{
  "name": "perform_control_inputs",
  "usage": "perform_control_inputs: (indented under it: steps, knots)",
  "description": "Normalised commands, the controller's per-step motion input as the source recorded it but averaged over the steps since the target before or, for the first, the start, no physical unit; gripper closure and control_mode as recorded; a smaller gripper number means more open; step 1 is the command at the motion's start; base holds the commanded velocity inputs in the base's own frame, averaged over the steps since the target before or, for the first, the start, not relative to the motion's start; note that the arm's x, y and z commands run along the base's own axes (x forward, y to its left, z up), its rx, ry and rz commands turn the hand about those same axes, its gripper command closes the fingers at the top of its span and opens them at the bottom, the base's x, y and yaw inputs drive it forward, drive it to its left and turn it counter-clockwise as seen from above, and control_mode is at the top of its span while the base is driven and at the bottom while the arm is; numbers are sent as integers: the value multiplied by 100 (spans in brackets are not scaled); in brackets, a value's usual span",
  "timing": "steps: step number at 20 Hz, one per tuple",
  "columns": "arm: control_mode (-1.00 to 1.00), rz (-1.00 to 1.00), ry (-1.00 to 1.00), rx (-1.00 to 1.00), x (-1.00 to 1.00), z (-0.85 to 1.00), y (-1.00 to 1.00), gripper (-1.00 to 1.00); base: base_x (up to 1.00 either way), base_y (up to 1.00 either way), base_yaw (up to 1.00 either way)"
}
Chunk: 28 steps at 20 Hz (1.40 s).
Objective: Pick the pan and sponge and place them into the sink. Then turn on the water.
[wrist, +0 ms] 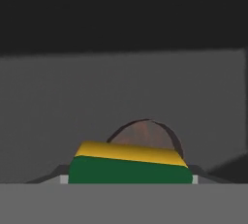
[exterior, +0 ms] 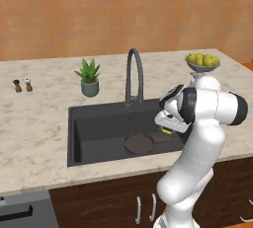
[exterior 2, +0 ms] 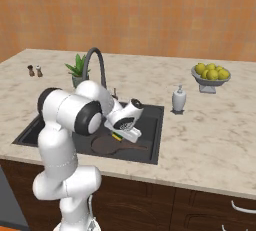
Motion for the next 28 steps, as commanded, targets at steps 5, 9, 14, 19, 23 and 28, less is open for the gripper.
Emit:
perform_control_inputs:
  steps: [5, 9, 14, 19, 23, 28]
  knots:
    - [-100, 11, 0, 1, 33, -29, 0, 100, 0, 0, 0]
    - [-100, 12, -1, 1, 16, -49, -3, 100, 0, 0, 0]
    - [-100, 18, -14, 16, 0, -51, -33, 100, 0, 0, 0]
    - [-100, 23, -17, 15, -1, -50, -28, 100, 0, 0, 0]
    - [-100, 28, -15, 10, -21, -68, -20, 100, 0, 0, 0]
    - [-100, 23, -17, 2, -41, -78, -5, 100, 0, 0, 0]
